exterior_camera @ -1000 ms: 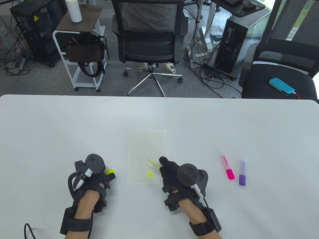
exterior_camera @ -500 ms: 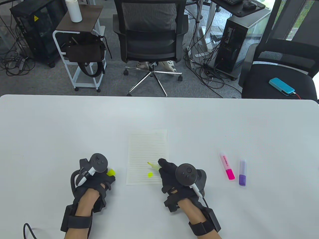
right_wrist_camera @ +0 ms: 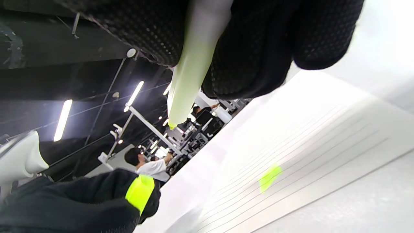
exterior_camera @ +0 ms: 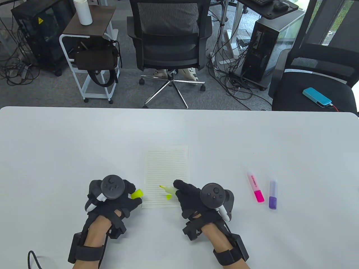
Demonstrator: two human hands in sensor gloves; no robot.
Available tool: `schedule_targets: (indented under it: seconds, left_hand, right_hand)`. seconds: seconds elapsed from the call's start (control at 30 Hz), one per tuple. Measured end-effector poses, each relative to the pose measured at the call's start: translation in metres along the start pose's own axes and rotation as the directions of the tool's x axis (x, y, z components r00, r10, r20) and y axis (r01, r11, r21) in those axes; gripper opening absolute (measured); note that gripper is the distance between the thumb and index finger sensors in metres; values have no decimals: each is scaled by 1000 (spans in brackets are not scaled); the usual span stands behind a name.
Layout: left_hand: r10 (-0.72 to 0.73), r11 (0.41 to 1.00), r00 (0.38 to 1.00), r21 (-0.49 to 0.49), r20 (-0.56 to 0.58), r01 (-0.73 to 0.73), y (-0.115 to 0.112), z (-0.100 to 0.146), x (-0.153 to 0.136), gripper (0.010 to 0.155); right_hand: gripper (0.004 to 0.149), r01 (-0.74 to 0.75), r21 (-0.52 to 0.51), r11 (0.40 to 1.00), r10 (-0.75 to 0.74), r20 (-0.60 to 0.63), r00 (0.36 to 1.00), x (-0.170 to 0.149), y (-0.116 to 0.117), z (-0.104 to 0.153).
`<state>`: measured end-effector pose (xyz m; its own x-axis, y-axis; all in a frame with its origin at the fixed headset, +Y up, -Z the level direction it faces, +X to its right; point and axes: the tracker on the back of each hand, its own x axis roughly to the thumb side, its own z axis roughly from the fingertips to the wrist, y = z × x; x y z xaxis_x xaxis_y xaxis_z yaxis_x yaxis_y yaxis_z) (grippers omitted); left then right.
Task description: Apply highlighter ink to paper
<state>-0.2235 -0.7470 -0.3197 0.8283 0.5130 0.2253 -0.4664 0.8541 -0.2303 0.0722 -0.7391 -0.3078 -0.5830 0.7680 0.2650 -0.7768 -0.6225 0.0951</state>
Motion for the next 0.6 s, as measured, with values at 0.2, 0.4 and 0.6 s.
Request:
schedule_targets:
  seconds: [0.2, 0.4, 0.6]
  left_hand:
    - [-28, 999, 996, 18, 79, 27, -3, 3, 22, 66]
    - [-39, 999, 994, 13, 104, 38, -7, 2, 28, 66]
    - [-57, 998, 989, 4, 134, 57, -11, 3, 37, 65]
  right_hand:
    - [43, 56, 48, 997, -59, 49, 997, 3, 0, -1]
    - [42, 43, 77, 996, -48, 75, 996, 3, 1, -1]
    - [42, 26, 136, 990, -38, 85, 996, 3, 8, -2]
